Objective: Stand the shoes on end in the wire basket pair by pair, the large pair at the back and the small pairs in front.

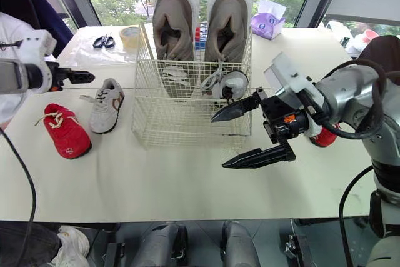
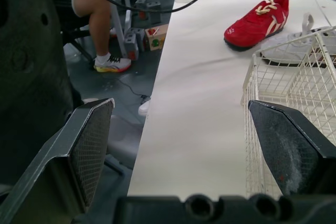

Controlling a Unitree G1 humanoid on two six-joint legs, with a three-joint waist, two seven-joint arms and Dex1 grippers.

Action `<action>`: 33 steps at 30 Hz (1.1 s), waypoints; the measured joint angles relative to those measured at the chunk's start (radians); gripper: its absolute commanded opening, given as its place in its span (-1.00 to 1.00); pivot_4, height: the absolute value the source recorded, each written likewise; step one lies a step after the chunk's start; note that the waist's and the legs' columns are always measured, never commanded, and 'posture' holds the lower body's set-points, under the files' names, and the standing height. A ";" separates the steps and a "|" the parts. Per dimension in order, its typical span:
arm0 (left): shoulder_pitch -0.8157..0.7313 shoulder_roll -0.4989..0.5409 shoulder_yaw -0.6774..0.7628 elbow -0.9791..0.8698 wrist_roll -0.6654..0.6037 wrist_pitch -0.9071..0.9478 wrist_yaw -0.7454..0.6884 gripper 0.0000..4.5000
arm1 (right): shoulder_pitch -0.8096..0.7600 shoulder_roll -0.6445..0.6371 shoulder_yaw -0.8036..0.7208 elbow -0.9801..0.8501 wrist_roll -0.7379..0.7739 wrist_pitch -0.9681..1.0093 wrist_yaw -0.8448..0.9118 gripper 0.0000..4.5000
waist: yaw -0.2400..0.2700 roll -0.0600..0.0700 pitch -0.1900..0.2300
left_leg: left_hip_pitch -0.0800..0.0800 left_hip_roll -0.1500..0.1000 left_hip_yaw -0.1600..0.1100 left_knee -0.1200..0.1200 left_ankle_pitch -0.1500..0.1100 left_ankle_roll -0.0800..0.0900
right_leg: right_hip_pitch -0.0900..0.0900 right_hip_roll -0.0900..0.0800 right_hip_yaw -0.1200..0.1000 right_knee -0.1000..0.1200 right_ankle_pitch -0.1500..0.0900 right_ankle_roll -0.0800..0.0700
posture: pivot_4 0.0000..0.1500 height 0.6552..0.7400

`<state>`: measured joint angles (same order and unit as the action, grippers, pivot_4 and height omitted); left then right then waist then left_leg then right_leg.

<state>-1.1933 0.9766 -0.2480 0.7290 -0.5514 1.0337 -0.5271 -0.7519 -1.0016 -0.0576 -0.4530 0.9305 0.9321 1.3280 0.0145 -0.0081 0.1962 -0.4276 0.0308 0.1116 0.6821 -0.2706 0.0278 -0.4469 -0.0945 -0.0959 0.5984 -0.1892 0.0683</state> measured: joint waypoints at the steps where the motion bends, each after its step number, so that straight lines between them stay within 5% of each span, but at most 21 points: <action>1: -0.032 -0.033 -0.031 0.087 0.063 -0.041 -0.052 1.00 | 0.005 0.002 -0.005 -0.008 0.012 0.003 -0.017 0.97 | 0.000 0.000 0.000 | 0.000 0.000 0.000 0.000 -0.002 0.003 | 0.000 0.000 0.000 0.000 0.000 0.000 | 1.00 1.00; 6: -0.082 -0.196 -0.060 0.436 0.254 -0.252 -0.213 0.89 | 0.024 0.015 -0.029 -0.031 0.058 0.021 -0.093 0.99 | -0.001 -0.001 0.000 | -0.002 0.000 0.000 0.001 -0.003 0.005 | -0.001 -0.001 0.000 0.000 0.000 0.000 | 1.00 1.00; 12: -0.105 -0.245 0.014 0.584 0.369 -0.390 -0.224 -0.19 | 0.044 0.014 -0.051 -0.054 0.106 0.038 -0.164 1.00 | 0.000 -0.007 -0.002 | -0.015 0.000 0.000 0.009 0.001 0.000 | -0.018 -0.003 0.000 0.015 0.000 0.001 | 1.00 1.00; 17: -0.111 -0.250 0.083 0.596 0.418 -0.403 -0.228 -0.83 | 0.054 0.004 -0.069 -0.060 0.116 0.043 -0.188 1.00 | -0.001 -0.007 -0.002 | -0.015 0.001 -0.003 0.016 -0.004 0.008 | -0.016 -0.003 -0.001 0.017 0.000 0.001 | 1.00 1.00; 24: -0.195 -0.222 0.315 0.577 0.359 -0.375 -0.112 -0.84 | 0.064 0.004 -0.069 -0.051 0.114 0.042 -0.202 1.00 | -0.001 -0.014 0.002 | -0.019 0.001 -0.004 0.017 -0.004 0.008 | -0.017 -0.003 -0.001 0.017 0.000 0.001 | 1.00 1.00; 30: -0.055 -0.313 0.628 -0.310 0.223 -0.506 0.213 -0.84 | 0.060 0.018 -0.076 -0.007 0.138 0.065 -0.261 1.00 | -0.002 -0.014 0.001 | -0.016 -0.002 -0.003 0.017 -0.002 0.004 | -0.013 -0.007 0.000 0.016 0.003 0.005 | 1.00 1.00; 33: 0.054 -0.393 0.583 -0.698 0.273 -0.671 0.291 -0.84 | 0.031 0.050 -0.066 0.016 0.159 0.088 -0.297 1.00 | 0.000 -0.014 0.001 | -0.016 -0.003 -0.002 0.018 -0.001 0.004 | -0.012 -0.007 0.001 0.015 0.004 0.007 | 1.00 1.00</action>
<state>-1.1397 0.5841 0.3351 0.0311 -0.2788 0.3625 -0.2363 -0.7213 -0.9520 -0.1237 -0.4366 1.0895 1.0197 1.0309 0.0144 -0.0224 0.1974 -0.4432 0.0275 0.1094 0.6998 -0.2721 0.0317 -0.4587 -0.1018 -0.0950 0.6139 -0.1854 0.0751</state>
